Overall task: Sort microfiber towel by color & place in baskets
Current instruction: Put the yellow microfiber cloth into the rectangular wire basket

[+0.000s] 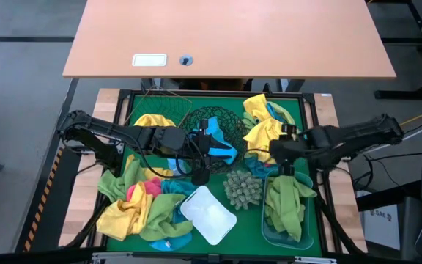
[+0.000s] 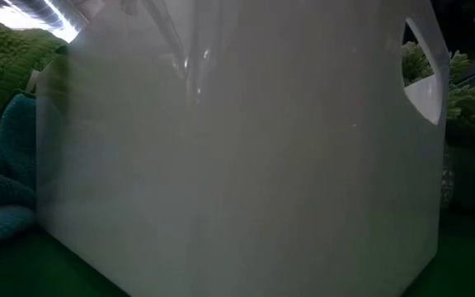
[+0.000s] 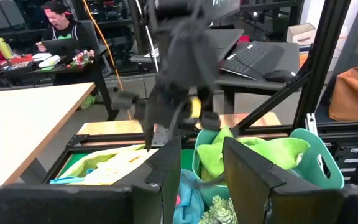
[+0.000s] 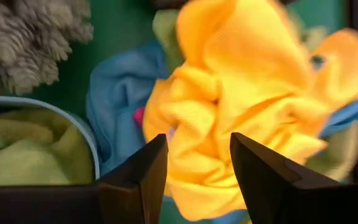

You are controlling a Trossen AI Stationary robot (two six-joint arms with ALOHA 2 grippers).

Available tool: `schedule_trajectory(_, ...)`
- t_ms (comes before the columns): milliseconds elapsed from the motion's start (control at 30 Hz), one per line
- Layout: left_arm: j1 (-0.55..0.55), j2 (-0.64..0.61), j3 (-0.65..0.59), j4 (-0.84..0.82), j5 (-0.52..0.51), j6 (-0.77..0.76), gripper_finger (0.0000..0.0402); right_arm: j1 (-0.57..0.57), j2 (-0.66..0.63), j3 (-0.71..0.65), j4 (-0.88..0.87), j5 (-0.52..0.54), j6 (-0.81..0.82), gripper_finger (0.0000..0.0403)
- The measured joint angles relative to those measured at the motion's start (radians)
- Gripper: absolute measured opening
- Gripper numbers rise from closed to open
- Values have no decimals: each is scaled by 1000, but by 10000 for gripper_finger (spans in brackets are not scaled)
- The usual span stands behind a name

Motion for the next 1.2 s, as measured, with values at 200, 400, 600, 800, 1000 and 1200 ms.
schedule_trajectory(200,0,0,0,0,0,0,114,-93,0,-120,100,-67,-76,175)
schedule_trajectory(400,0,0,0,0,0,0,114,-141,0,-176,158,-48,-107,175)
schedule_trajectory(600,0,0,0,0,0,0,114,-185,0,-206,180,-56,-107,175)
schedule_trajectory(800,0,0,0,0,0,0,114,-201,0,-211,183,-129,-130,175)
schedule_trajectory(1000,0,0,0,0,0,0,114,-200,8,-211,182,-136,-131,160)
schedule_trajectory(1200,0,0,0,-5,0,0,114,-200,39,-211,190,-136,-131,78)
